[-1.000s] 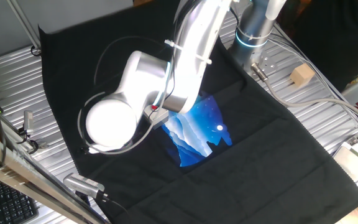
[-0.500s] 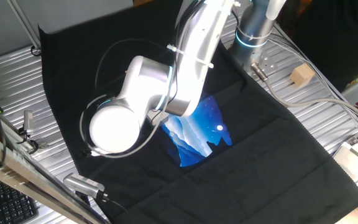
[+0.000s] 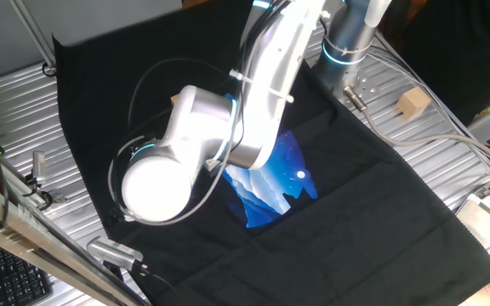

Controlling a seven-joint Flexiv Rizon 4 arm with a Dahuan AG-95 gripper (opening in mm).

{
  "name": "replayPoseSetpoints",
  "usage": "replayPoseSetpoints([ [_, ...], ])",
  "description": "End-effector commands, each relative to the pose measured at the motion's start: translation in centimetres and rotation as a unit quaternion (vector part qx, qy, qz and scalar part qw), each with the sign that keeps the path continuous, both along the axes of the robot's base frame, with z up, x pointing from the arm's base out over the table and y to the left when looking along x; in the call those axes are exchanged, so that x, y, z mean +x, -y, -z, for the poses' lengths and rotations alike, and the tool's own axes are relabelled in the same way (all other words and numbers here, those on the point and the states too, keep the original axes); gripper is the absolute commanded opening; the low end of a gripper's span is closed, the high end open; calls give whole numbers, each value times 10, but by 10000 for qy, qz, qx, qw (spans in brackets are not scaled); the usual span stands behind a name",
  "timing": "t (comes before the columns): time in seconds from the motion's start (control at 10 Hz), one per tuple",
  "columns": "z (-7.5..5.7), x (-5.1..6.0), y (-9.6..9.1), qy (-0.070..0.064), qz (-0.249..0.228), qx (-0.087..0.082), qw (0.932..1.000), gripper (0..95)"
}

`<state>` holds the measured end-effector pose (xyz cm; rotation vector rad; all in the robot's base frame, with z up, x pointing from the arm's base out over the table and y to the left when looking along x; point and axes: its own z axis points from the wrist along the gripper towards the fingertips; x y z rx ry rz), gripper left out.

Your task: Screw the lid onto the jar

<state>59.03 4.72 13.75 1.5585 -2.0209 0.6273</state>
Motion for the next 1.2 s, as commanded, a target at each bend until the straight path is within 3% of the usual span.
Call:
replayPoseSetpoints([
  [0.1, 0, -1, 0, -4, -28, -66, 10000, 0],
  [1.2, 1, -1, 1, -24, -55, -225, 9997, 0],
])
